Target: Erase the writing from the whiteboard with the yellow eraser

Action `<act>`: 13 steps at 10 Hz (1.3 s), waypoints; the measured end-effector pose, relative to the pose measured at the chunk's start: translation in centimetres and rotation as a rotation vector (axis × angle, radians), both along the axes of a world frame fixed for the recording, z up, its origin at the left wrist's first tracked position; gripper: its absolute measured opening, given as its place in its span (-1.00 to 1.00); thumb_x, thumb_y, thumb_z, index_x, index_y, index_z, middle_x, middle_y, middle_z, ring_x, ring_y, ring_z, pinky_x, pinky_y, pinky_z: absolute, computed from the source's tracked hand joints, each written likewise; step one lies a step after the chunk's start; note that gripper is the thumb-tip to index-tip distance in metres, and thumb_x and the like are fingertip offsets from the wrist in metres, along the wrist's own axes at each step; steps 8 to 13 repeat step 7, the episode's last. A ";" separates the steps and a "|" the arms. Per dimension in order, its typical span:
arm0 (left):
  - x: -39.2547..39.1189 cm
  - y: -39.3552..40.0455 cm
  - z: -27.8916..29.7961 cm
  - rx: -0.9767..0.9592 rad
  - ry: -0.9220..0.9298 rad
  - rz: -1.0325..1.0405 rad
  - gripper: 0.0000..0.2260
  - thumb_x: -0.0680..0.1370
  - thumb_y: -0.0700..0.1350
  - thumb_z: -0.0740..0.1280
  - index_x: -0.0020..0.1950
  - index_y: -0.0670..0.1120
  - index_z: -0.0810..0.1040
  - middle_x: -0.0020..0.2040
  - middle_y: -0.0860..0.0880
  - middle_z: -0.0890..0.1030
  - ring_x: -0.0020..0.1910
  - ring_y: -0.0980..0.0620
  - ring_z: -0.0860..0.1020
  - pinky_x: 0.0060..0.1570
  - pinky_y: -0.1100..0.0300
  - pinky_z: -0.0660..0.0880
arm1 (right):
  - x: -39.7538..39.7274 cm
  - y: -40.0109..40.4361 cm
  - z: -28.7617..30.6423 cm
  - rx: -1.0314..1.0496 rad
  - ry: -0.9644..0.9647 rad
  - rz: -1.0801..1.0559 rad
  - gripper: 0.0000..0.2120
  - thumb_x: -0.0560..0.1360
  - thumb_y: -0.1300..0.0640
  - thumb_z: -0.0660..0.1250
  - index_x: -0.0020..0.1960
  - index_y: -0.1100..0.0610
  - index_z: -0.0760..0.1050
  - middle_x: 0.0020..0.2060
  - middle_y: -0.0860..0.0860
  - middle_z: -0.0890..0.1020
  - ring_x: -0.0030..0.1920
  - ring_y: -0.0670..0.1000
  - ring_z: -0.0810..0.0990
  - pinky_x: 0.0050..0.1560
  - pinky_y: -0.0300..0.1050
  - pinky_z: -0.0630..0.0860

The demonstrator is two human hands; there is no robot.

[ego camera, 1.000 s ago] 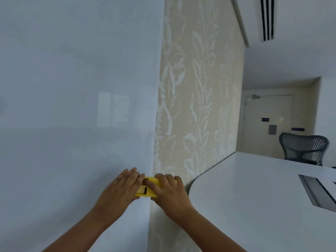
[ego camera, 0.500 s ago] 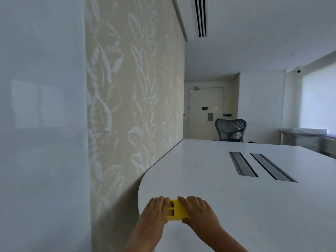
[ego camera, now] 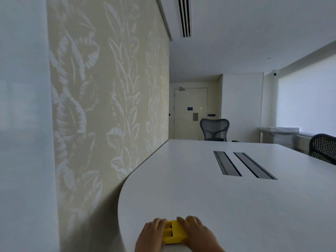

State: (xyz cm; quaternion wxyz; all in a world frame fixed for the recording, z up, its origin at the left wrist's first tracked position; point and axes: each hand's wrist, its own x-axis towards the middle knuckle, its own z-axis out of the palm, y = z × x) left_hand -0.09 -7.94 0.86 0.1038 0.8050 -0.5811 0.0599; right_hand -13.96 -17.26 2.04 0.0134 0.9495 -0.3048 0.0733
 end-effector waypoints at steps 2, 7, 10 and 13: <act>-0.2 -0.4 0.2 0.147 0.039 0.013 -0.50 0.65 -0.16 0.04 0.55 0.00 -0.07 0.56 0.04 0.02 0.48 0.00 0.16 0.47 0.09 0.05 | 0.5 -0.1 0.4 0.112 0.020 0.018 -0.38 0.55 0.02 0.14 0.50 -0.05 -0.10 0.44 0.10 0.16 0.44 0.06 0.15 0.34 0.00 0.32; 3.3 5.5 -1.6 -0.382 -0.380 0.206 -0.29 0.54 0.32 -0.25 0.55 -0.11 -0.09 0.57 -0.04 -0.04 0.52 0.04 -0.21 0.44 -0.05 -0.24 | 0.3 -0.2 0.0 0.155 -0.052 -0.079 -0.21 0.54 -0.23 0.06 0.49 0.16 -0.28 0.52 0.16 -0.09 0.51 0.11 -0.04 0.46 0.00 0.01; 3.3 5.5 -1.6 -0.382 -0.380 0.206 -0.29 0.54 0.32 -0.25 0.55 -0.11 -0.09 0.57 -0.04 -0.04 0.52 0.04 -0.21 0.44 -0.05 -0.24 | 0.3 -0.2 0.0 0.155 -0.052 -0.079 -0.21 0.54 -0.23 0.06 0.49 0.16 -0.28 0.52 0.16 -0.09 0.51 0.11 -0.04 0.46 0.00 0.01; 3.3 5.5 -1.6 -0.382 -0.380 0.206 -0.29 0.54 0.32 -0.25 0.55 -0.11 -0.09 0.57 -0.04 -0.04 0.52 0.04 -0.21 0.44 -0.05 -0.24 | 0.3 -0.2 0.0 0.155 -0.052 -0.079 -0.21 0.54 -0.23 0.06 0.49 0.16 -0.28 0.52 0.16 -0.09 0.51 0.11 -0.04 0.46 0.00 0.01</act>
